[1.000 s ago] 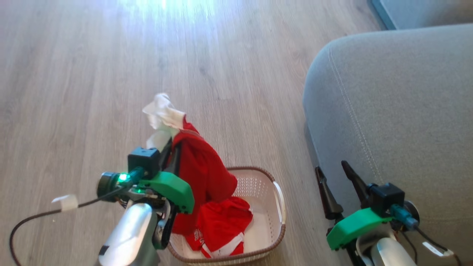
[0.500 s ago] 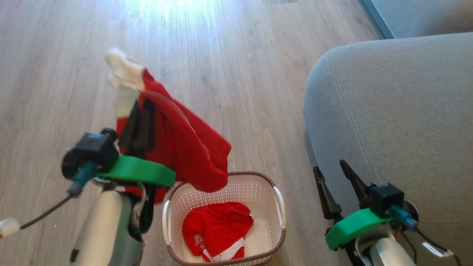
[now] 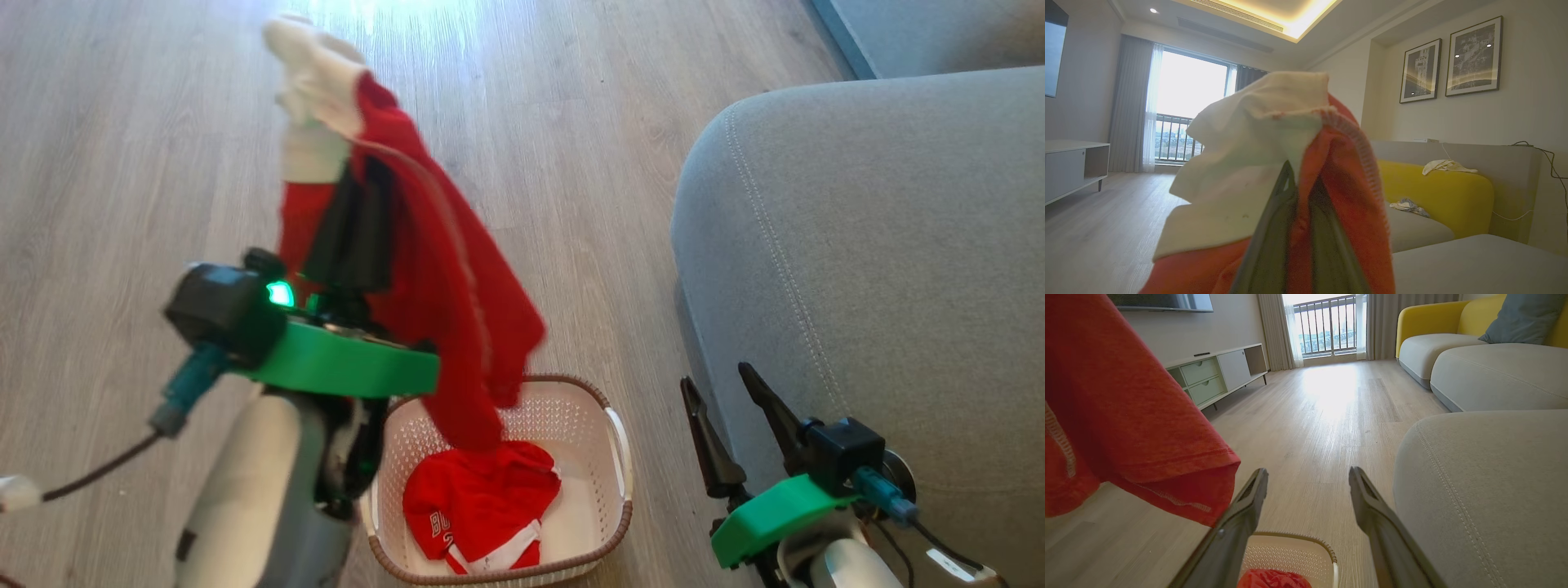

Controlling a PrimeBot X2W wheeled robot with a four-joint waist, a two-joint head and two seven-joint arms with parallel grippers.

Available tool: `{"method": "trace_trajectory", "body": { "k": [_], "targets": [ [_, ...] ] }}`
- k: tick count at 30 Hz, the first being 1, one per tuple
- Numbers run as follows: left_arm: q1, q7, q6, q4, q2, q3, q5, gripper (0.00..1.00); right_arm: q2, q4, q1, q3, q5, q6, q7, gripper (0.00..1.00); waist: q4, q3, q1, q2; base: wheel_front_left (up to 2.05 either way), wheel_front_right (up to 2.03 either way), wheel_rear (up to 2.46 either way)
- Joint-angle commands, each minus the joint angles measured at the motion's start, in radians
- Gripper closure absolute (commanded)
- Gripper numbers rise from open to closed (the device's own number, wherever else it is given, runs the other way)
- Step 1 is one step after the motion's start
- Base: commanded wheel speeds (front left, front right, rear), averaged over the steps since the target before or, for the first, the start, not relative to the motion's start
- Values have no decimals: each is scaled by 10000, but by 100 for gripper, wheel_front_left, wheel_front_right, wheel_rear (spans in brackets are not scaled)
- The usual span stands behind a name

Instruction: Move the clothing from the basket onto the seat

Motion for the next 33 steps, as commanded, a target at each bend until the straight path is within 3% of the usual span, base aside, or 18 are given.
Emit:
{"method": "trace_trajectory", "body": {
  "k": [1,8,33],
  "targets": [
    [-341,-49,41,-279,87,110,-74,100,-77,-350,-293,234,76,0,-94,0,9,1,1,0,0,0,0],
    [-265,-49,124,-135,86,-562,-245,100,-77,-351,-296,284,76,0,-94,0,18,5,1,0,0,0,0],
    [-187,-49,23,115,86,-600,-285,100,-77,-437,-346,348,118,0,-94,0,97,-105,1,0,0,0,0]
  ]
}}
